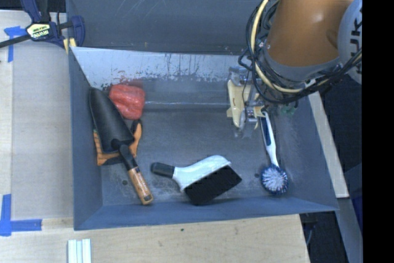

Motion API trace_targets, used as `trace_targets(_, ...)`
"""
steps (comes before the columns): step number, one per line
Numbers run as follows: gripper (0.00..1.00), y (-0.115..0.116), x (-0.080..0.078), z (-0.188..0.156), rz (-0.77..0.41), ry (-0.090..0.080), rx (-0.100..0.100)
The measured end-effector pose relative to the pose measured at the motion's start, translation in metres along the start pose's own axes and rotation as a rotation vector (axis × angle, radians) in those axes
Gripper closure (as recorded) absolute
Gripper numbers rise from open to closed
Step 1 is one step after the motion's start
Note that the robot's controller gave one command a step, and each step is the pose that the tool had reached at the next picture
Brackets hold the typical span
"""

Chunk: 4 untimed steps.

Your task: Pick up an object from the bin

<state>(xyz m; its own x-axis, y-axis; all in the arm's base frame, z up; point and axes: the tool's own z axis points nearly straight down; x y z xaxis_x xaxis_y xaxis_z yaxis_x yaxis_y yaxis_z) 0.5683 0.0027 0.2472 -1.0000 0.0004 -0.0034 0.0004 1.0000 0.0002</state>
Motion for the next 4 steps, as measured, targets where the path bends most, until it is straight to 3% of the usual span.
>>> trace_targets(1, 0.0, 0.0, 0.0, 0.0, 0.0, 0.0, 0.0)
trace_targets(2, 1.0, -0.009, -0.009, 0.054, 0.014, -0.003, 0.0)
trace_targets(4, 1.0, -0.012, -0.008, 0.055, 0.03, -0.002, -0.001)
